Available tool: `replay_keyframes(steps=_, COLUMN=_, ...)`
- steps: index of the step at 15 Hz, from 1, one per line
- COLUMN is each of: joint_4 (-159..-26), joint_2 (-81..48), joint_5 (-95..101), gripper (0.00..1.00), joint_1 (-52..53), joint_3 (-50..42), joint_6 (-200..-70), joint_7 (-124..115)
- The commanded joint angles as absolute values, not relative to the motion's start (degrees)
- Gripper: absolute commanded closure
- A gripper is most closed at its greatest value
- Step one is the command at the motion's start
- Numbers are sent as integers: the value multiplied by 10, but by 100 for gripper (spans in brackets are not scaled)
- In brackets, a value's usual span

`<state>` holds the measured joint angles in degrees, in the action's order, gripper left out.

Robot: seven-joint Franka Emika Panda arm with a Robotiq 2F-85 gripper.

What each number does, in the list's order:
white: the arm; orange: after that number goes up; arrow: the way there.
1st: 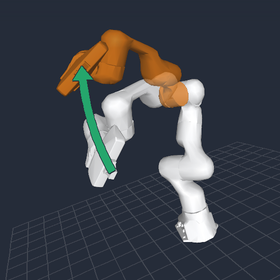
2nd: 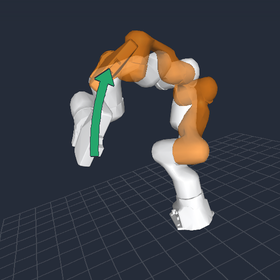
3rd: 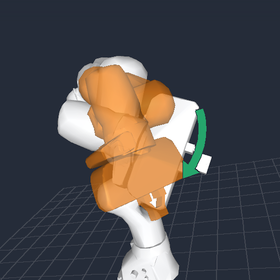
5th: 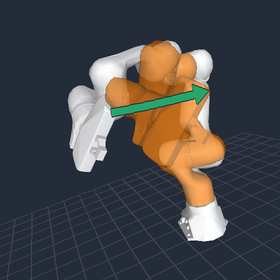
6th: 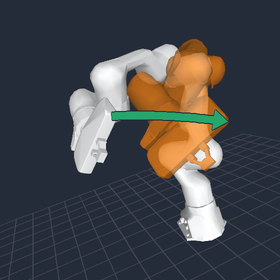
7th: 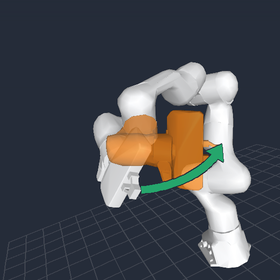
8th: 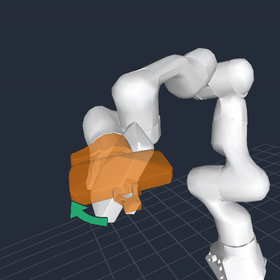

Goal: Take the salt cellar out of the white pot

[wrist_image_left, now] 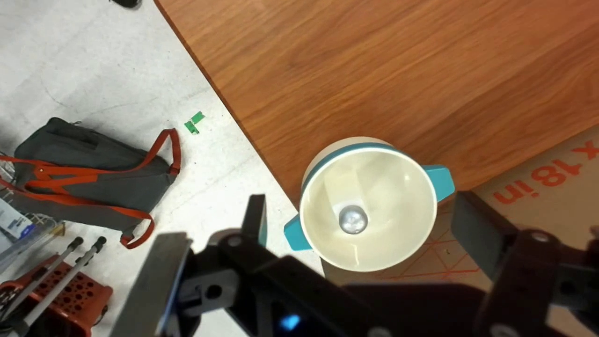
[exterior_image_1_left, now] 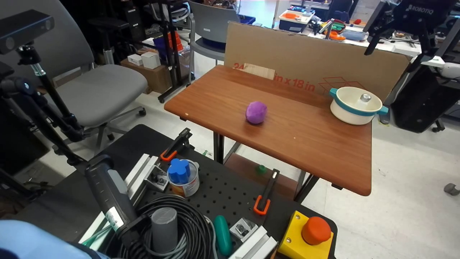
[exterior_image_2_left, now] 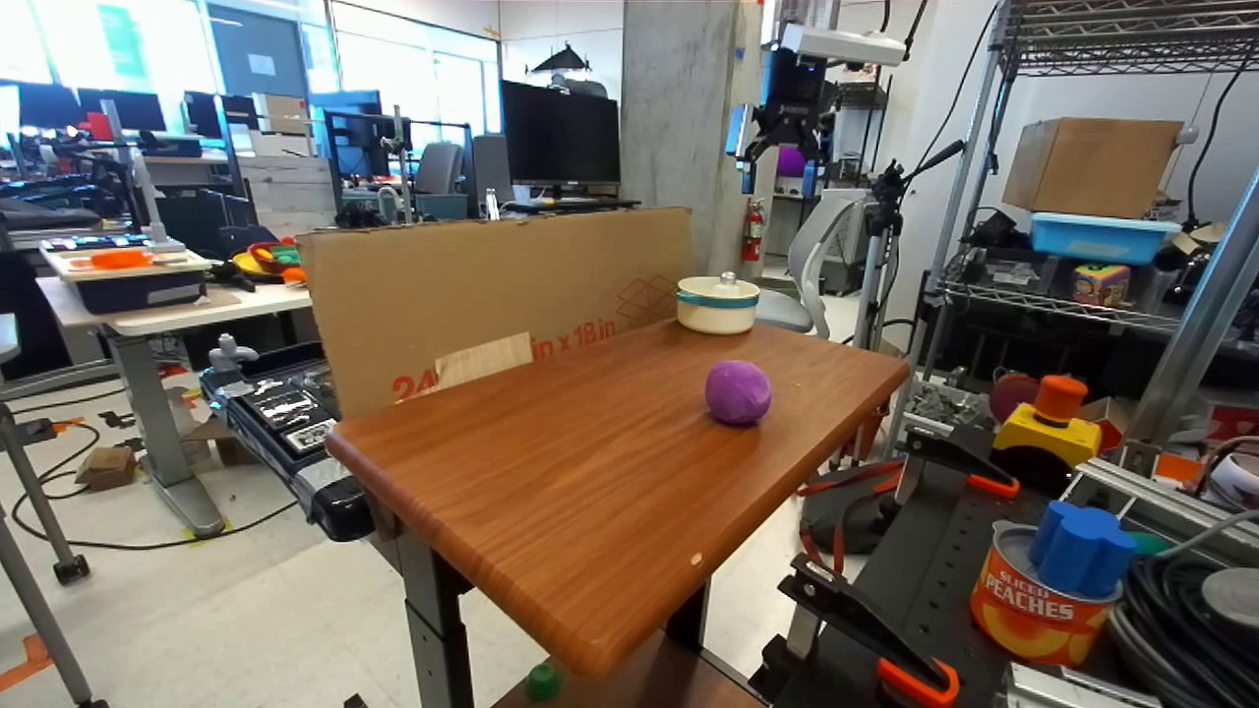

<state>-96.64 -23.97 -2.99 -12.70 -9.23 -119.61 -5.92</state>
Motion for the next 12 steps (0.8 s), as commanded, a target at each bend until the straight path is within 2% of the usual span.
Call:
replay_keyframes(steps=1, joint_4=-892, joint_2=-312, joint_5=-83, gripper=0, joint_1=-143, joint_3=-89, joint_6=-1203, joint_7=-87)
replay_keyframes(steps=8, joint_4=-806, joint_2=-400, joint_5=-93, gripper=1, joint_1=-143, joint_3=-92, joint_6=-1220, joint_7=-127)
replay_keyframes(steps=12, joint_4=-762, joint_2=-443, joint_5=-87, gripper=7, joint_1=-142, joint_3=-94, joint_6=-1212, joint_7=-146)
